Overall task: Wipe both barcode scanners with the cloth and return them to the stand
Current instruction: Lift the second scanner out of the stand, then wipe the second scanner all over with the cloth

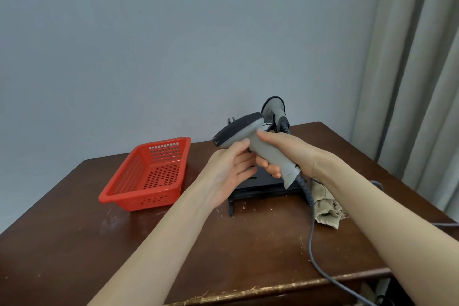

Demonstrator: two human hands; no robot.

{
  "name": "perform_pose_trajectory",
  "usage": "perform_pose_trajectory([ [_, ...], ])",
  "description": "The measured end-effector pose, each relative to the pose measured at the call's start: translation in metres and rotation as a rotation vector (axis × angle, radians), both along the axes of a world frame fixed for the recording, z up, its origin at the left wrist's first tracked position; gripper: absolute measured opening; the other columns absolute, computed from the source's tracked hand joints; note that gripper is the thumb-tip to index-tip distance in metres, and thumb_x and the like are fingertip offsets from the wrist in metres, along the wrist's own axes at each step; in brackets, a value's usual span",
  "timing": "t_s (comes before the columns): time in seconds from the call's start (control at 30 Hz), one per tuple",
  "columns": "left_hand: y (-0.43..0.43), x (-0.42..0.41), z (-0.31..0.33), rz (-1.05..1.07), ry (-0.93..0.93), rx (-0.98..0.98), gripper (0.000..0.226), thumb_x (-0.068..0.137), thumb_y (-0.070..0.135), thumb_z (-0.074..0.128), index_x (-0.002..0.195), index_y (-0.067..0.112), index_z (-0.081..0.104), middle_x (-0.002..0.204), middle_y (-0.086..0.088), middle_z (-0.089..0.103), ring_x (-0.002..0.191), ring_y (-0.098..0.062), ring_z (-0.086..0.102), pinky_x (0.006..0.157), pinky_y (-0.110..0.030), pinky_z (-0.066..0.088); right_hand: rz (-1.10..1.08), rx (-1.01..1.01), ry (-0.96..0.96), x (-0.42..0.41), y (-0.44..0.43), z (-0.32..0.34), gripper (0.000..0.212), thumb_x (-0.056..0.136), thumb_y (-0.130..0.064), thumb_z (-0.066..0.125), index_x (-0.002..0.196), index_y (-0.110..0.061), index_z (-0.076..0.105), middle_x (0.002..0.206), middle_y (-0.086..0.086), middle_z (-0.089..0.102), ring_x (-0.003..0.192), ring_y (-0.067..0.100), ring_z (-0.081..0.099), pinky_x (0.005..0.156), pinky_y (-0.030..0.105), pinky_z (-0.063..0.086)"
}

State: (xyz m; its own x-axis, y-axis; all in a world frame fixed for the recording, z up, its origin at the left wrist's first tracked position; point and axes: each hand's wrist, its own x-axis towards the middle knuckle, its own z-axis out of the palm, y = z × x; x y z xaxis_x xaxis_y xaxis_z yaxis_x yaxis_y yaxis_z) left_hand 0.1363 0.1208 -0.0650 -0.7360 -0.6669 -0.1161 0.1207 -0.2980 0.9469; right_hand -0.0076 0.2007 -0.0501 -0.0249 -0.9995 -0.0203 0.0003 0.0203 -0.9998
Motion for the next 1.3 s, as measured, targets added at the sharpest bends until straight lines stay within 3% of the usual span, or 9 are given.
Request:
perform_pose_trajectory([
  [0.1, 0.016, -0.009, 0.007, 0.064, 0.082, 0.027, 0.032, 0.093, 0.031, 0.056, 0.106, 0.002, 0.061, 0.079, -0.014, 0.069, 0.08, -0.025, 0.07, 0.088, -0.039, 0.053, -0.04, 0.027, -0.036, 0.006, 0.005, 0.006, 0.059, 0.097, -0.054, 0.03, 0.076, -0.005, 0.055, 0.058, 0.007, 0.053, 0.04, 0.016, 0.043, 0.041, 0.024, 0.041],
  [0.2, 0.032, -0.02, 0.015, 0.086, 0.049, -0.012, 0.044, 0.092, 0.039, 0.057, 0.101, -0.004, 0.062, 0.06, -0.01, 0.04, 0.051, -0.025, 0.051, 0.066, -0.041, 0.053, -0.118, 0.005, 0.029, 0.011, 0.008, 0.008, 0.062, 0.098, -0.052, 0.03, 0.071, -0.002, 0.055, 0.056, 0.008, 0.054, 0.041, 0.017, 0.046, 0.043, 0.026, 0.043],
  [0.4, 0.038, -0.038, 0.026, 0.216, -0.028, 0.017, 0.039, 0.085, 0.033, 0.068, 0.085, -0.004, 0.056, 0.052, -0.009, 0.044, 0.042, -0.025, 0.046, 0.045, -0.032, 0.039, -0.22, 0.017, 0.104, 0.015, 0.016, 0.008, 0.043, 0.097, -0.04, 0.042, 0.083, -0.006, 0.064, 0.067, 0.008, 0.066, 0.053, 0.019, 0.059, 0.05, 0.029, 0.053],
  [0.53, 0.032, -0.045, 0.022, 0.237, 0.065, 0.134, 0.021, 0.087, 0.019, 0.064, 0.097, 0.002, 0.057, 0.101, -0.018, 0.067, 0.086, -0.036, 0.069, 0.076, -0.054, 0.056, -0.364, 0.024, 0.342, -0.011, 0.028, 0.008, 0.022, 0.094, -0.03, 0.051, 0.093, -0.017, 0.068, 0.078, 0.006, 0.07, 0.066, 0.016, 0.066, 0.058, 0.026, 0.052],
  [0.63, 0.026, -0.045, 0.02, 0.24, 0.062, 0.139, 0.018, 0.09, 0.022, 0.061, 0.097, 0.006, 0.057, 0.108, -0.012, 0.066, 0.087, -0.027, 0.07, 0.072, -0.042, 0.058, -0.68, 0.082, 0.785, -0.048, 0.039, -0.005, 0.016, 0.086, -0.03, 0.059, 0.079, -0.016, 0.065, 0.07, 0.002, 0.067, 0.062, 0.016, 0.062, 0.06, 0.029, 0.05],
  [0.73, 0.025, -0.047, 0.018, 0.234, 0.04, 0.154, 0.023, 0.091, 0.027, 0.06, 0.1, 0.006, 0.057, 0.106, -0.009, 0.068, 0.081, -0.021, 0.068, 0.067, -0.036, 0.057, -0.709, 0.366, 1.066, -0.067, 0.047, -0.036, 0.024, 0.082, -0.036, 0.059, 0.088, -0.014, 0.064, 0.081, 0.004, 0.067, 0.076, 0.024, 0.064, 0.067, 0.033, 0.052],
  [0.87, 0.024, -0.049, 0.012, 0.212, 0.031, 0.172, 0.027, 0.09, 0.03, 0.061, 0.105, 0.008, 0.059, 0.101, -0.007, 0.066, 0.077, -0.017, 0.063, 0.063, -0.033, 0.056, -0.834, 0.455, 1.14, -0.074, 0.046, -0.066, 0.043, 0.089, -0.051, 0.049, 0.095, -0.01, 0.061, 0.094, 0.007, 0.064, 0.083, 0.028, 0.06, 0.068, 0.033, 0.046],
  [1.03, 0.019, -0.05, 0.01, 0.232, 0.008, 0.145, 0.026, 0.088, 0.027, 0.065, 0.099, 0.005, 0.058, 0.092, -0.009, 0.056, 0.075, -0.018, 0.059, 0.064, -0.034, 0.057, -0.648, 0.722, 1.203, -0.075, 0.037, -0.064, 0.056, 0.079, -0.062, 0.053, 0.107, -0.013, 0.055, 0.093, 0.004, 0.058, 0.085, 0.027, 0.058, 0.074, 0.032, 0.045],
  [1.3, 0.006, -0.048, 0.002, 0.164, 0.002, 0.101, 0.018, 0.088, 0.019, 0.066, 0.094, 0.005, 0.055, 0.09, -0.011, 0.059, 0.061, -0.016, 0.068, 0.081, -0.04, 0.056, -0.719, 0.697, 0.974, -0.087, 0.013, -0.079, 0.031, 0.09, -0.021, 0.05, 0.114, -0.002, 0.057, 0.102, 0.013, 0.062, 0.088, 0.031, 0.061, 0.068, 0.033, 0.048],
])
